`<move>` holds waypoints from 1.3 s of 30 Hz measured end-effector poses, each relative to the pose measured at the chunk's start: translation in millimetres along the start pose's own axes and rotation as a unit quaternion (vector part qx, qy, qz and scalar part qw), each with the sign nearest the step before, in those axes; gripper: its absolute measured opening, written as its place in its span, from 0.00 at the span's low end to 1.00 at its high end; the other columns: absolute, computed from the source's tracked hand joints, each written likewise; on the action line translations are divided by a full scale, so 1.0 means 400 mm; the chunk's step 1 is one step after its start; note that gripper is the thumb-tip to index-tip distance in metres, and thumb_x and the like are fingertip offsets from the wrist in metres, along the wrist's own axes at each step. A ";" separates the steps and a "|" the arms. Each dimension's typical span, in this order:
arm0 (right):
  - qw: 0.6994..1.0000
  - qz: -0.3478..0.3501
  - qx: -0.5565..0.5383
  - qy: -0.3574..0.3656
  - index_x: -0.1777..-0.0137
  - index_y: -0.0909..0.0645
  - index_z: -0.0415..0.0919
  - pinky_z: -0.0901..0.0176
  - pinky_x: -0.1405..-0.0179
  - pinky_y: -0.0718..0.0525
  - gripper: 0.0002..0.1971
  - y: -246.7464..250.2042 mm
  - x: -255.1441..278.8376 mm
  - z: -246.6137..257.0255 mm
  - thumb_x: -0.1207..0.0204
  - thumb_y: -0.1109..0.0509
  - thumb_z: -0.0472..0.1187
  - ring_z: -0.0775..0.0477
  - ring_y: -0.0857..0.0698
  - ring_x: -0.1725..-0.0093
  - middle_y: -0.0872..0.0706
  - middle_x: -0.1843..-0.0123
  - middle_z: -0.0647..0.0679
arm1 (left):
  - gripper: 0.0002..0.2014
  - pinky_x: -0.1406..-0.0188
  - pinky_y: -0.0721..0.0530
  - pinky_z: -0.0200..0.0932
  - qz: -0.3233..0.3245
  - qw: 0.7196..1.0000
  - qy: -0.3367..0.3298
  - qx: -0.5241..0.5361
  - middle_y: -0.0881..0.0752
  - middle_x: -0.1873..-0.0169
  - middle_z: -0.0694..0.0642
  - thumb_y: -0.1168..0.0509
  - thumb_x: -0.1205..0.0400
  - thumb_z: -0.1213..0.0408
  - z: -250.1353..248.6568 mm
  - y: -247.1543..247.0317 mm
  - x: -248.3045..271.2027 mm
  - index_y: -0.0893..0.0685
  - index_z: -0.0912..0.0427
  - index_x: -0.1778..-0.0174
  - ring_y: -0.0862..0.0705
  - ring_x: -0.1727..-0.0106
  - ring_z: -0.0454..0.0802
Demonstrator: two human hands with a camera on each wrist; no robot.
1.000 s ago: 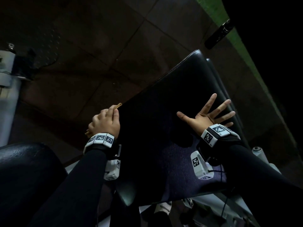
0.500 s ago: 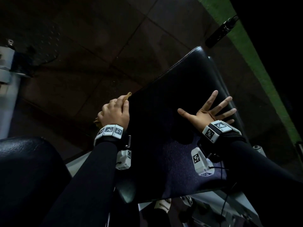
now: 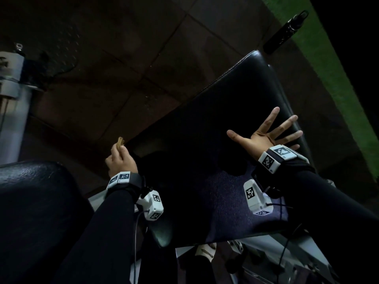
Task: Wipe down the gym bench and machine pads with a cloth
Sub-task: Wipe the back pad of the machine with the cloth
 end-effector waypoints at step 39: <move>0.971 -0.210 0.047 0.102 0.19 0.70 0.55 0.27 0.26 0.64 0.61 0.007 0.050 -0.031 0.40 0.36 0.77 0.23 0.68 0.22 0.73 0.19 0.37 | 0.26 0.35 0.30 0.52 0.049 0.996 0.069 0.010 0.31 0.25 0.66 0.50 0.12 0.53 0.404 0.003 0.517 0.42 0.52 0.17 0.27 0.30 0.68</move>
Point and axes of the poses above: each hand's wrist, its own x-axis away from the middle knuckle, its own y-axis out of the back of the hand, z = x × y, the point moved 4 cm from there along -x, towards the middle knuckle
